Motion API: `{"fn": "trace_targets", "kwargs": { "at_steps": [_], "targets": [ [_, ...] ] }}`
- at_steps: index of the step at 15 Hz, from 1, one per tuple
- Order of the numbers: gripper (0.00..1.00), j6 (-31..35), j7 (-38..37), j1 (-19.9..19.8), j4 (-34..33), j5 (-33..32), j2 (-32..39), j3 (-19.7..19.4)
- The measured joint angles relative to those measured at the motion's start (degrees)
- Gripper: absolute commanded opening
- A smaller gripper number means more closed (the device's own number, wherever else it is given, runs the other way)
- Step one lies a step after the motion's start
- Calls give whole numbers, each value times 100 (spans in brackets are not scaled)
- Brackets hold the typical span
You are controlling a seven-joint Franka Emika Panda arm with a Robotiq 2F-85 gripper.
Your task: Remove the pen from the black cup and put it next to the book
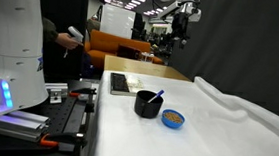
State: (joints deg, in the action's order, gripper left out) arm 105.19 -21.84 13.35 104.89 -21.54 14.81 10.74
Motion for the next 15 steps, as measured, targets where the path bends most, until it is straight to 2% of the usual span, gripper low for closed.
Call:
{"fn": "trace_targets", "kwargs": {
  "at_steps": [5, 15],
  "targets": [
    [100, -57, 1, -7, -64, 78, 217, -244],
    [100, -187, 0, -25, 269, 676, 197, -376]
  ]
}}
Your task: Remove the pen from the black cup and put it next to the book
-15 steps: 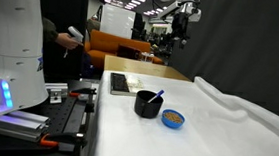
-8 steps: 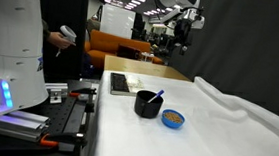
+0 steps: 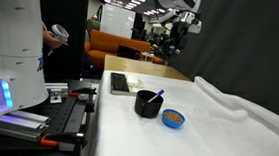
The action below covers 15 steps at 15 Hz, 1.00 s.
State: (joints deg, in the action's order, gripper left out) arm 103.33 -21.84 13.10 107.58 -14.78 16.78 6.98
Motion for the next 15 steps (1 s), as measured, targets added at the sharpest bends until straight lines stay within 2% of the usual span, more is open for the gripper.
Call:
{"fn": "trace_targets", "kwargs": {
  "at_steps": [6, 15],
  "targets": [
    [100, 2, 0, -1, 255, 208, -5, -28],
    [100, 4, 8, 11, 273, 206, 12, -28]
  ]
}}
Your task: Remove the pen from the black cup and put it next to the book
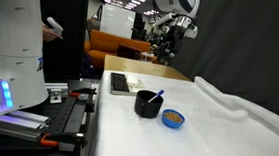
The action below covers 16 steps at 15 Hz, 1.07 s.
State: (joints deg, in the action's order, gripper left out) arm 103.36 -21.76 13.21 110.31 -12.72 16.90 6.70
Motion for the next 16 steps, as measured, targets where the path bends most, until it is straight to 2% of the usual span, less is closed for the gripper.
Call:
{"fn": "trace_targets", "kwargs": {
  "at_steps": [9, 13, 16],
  "targets": [
    [100, 162, -8, -6, -101, 179, 98, -8],
    [100, 474, -2, 15, -565, 340, 337, 10],
    [100, 507, 2, 11, -972, 413, 792, -15]
  ]
}}
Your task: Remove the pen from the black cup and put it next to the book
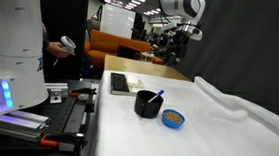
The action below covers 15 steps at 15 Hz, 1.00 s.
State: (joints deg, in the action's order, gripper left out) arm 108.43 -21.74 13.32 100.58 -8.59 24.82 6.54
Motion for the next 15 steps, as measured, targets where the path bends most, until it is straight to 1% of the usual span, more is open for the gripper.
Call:
{"fn": "trace_targets", "kwargs": {
  "at_steps": [4, 6, 9, 15],
  "targets": [
    [100, -7, 2, -33, -562, 90, 727, -177],
    [100, -27, 5, -62, -811, 162, 952, -263],
    [100, -53, 6, -92, -972, 232, 1030, -341],
    [100, -52, 5, -71, -974, 233, 1034, -348]
  ]
}}
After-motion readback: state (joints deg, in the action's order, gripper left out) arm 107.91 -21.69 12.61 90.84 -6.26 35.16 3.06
